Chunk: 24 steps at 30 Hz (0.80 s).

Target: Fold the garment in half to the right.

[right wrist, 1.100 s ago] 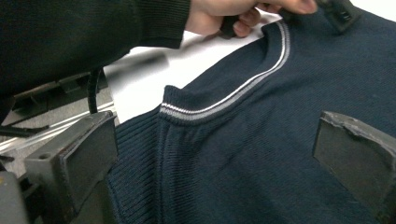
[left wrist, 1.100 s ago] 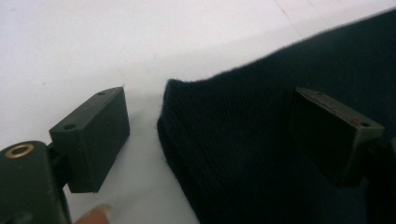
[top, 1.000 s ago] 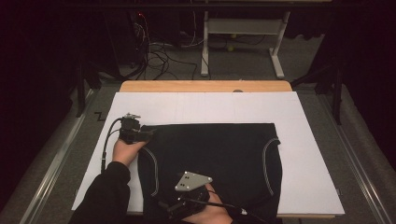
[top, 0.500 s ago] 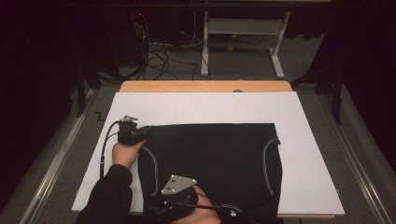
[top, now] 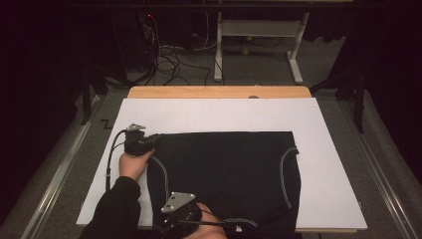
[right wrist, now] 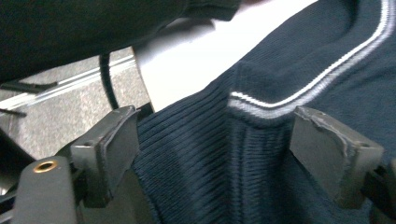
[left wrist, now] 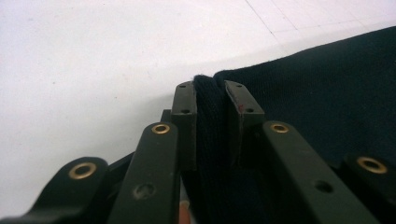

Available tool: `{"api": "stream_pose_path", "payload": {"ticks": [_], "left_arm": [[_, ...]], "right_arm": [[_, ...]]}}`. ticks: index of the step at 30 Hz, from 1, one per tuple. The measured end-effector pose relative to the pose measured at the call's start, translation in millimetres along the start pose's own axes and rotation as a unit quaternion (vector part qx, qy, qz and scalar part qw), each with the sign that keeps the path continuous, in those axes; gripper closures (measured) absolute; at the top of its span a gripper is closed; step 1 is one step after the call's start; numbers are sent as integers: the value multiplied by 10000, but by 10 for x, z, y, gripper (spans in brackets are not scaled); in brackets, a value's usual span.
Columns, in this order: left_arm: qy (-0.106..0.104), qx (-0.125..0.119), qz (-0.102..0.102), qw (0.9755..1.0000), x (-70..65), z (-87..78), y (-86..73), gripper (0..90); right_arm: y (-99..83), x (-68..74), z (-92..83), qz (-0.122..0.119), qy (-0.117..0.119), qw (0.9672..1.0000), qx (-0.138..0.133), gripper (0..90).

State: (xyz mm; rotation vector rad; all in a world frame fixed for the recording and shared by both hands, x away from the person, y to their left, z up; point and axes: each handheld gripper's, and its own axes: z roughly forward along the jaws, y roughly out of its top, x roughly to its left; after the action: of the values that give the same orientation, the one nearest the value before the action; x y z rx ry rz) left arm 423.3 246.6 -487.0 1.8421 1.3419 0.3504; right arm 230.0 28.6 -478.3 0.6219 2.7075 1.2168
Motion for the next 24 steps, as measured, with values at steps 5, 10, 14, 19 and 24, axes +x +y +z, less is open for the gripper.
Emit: {"api": "stream_pose_path", "payload": {"ticks": [5,10,14,19,24], "left_arm": [[12,-19,26,10000,-6,-2,-3,718],[28,-13,39,10000,-9,-1,-2,719],[44,-1,60,10000,-14,2,-2,719],[59,6,73,10000,-19,2,-2,718],[65,1,80,9999,-22,1,-4,718]], "right_arm": [[2,40,71,-67,-29,9998,175,171],[80,78,150,-82,-70,9996,252,152],[140,114,220,-97,-210,9992,334,107],[153,132,258,-133,-345,9985,405,120],[138,166,249,-279,-647,9964,477,232]]}}
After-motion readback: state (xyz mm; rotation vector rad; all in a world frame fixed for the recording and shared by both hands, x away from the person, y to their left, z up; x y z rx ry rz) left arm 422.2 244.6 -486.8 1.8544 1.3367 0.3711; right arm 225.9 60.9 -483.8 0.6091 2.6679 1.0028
